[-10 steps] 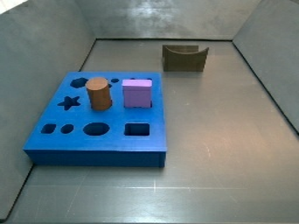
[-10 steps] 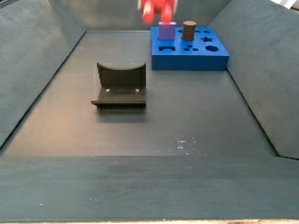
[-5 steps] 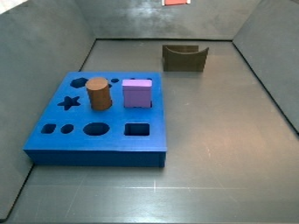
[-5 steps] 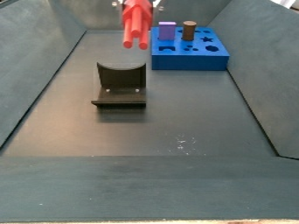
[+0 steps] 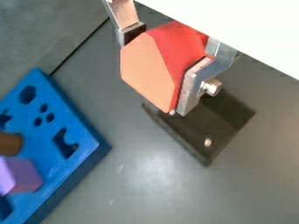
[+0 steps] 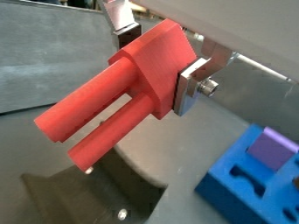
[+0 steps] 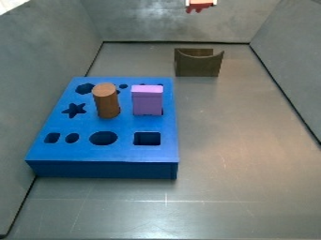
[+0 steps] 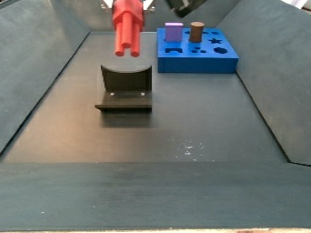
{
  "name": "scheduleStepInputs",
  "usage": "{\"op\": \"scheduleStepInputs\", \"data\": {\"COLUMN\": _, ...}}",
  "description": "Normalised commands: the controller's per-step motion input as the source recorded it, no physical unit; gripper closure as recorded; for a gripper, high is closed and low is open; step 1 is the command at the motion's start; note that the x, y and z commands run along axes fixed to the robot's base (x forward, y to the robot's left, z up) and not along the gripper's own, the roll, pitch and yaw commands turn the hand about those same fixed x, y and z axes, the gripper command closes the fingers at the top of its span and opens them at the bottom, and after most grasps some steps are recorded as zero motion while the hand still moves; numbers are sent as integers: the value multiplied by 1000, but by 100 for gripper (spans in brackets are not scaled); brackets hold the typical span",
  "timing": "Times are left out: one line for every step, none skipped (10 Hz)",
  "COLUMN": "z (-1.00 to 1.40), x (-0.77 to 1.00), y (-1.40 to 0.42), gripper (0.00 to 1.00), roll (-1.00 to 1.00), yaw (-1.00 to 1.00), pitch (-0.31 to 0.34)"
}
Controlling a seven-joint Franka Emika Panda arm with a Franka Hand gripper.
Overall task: Pick up the 3 prong object. Move up. Rotate the 3 prong object. Place the 3 prong object on the fixture. Regrasp the 3 prong object. Move to above the board. Insert the 3 prong object.
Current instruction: Place the 3 prong object on the fixture.
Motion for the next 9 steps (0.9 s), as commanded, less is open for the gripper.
{"op": "scheduleStepInputs", "data": {"z": -13, "x": 127, "y": 47, "gripper": 100, "roll": -675, "yaw": -135, "pitch": 130}}
{"op": "scheduleStepInputs", "data": {"z": -7, "x": 56, "y": 44, "gripper": 100, "roll": -442, "yaw": -137, "pitch": 80}}
{"op": "scheduleStepInputs", "data": {"z": -3, "x": 49, "y": 38, "gripper": 100, "roll": -326, "yaw": -132, "pitch": 55}}
{"op": "scheduleStepInputs", "data": {"z": -6, "x": 53, "y": 22, "gripper": 100, "roll": -201, "yaw": -117, "pitch": 26}}
{"op": "scheduleStepInputs", "data": {"z": -1000, "x": 125, "y": 132, "gripper": 100, "roll": -1000, "yaw": -110, "pitch": 111}}
{"op": "scheduleStepInputs", "data": {"z": -1000, "x": 130, "y": 137, "gripper": 100, "roll": -1000, "yaw": -114, "pitch": 104}}
{"op": "scheduleStepInputs", "data": {"z": -1000, "x": 141, "y": 141, "gripper": 100, "roll": -1000, "yaw": -129, "pitch": 124}}
{"op": "scheduleStepInputs", "data": {"z": -1000, "x": 154, "y": 136, "gripper": 100, "roll": -841, "yaw": -139, "pitch": 130}}
{"op": "scheduleStepInputs", "data": {"z": -1000, "x": 159, "y": 138, "gripper": 100, "roll": -677, "yaw": -145, "pitch": 106}}
